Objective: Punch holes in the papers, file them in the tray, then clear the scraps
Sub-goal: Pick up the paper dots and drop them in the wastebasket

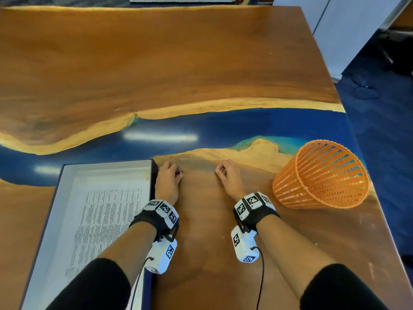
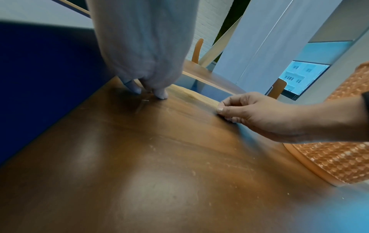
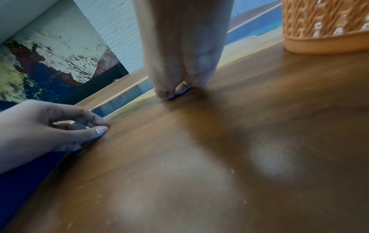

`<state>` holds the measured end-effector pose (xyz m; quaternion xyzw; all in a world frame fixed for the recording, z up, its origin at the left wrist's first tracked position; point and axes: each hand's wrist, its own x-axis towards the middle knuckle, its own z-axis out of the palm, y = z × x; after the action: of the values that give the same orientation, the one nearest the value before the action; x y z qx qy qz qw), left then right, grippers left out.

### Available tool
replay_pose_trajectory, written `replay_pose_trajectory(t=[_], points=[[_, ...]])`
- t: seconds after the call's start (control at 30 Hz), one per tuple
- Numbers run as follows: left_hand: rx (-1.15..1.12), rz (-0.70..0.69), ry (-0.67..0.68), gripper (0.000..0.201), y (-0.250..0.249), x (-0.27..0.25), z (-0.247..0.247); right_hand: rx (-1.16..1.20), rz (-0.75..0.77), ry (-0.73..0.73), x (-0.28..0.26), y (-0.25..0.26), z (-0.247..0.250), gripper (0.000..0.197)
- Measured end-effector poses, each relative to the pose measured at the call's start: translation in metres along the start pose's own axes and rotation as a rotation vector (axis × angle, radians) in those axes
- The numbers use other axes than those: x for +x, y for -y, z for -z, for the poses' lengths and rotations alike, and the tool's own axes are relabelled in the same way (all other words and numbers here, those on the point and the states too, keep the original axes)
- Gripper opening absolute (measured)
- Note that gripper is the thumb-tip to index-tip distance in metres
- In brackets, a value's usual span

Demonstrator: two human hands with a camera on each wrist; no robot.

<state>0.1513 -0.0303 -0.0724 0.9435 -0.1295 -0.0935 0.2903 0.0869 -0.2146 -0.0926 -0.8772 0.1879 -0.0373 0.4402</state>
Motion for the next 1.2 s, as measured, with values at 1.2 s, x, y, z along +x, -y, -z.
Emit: replay_pose_trajectory(t=[1.2], points=[[0.453, -0.086, 0.178, 0.027, 0.005, 0.018, -0.002, 0.029, -0.133, -0.002, -0.019, 0.013, 0.018, 0.011]])
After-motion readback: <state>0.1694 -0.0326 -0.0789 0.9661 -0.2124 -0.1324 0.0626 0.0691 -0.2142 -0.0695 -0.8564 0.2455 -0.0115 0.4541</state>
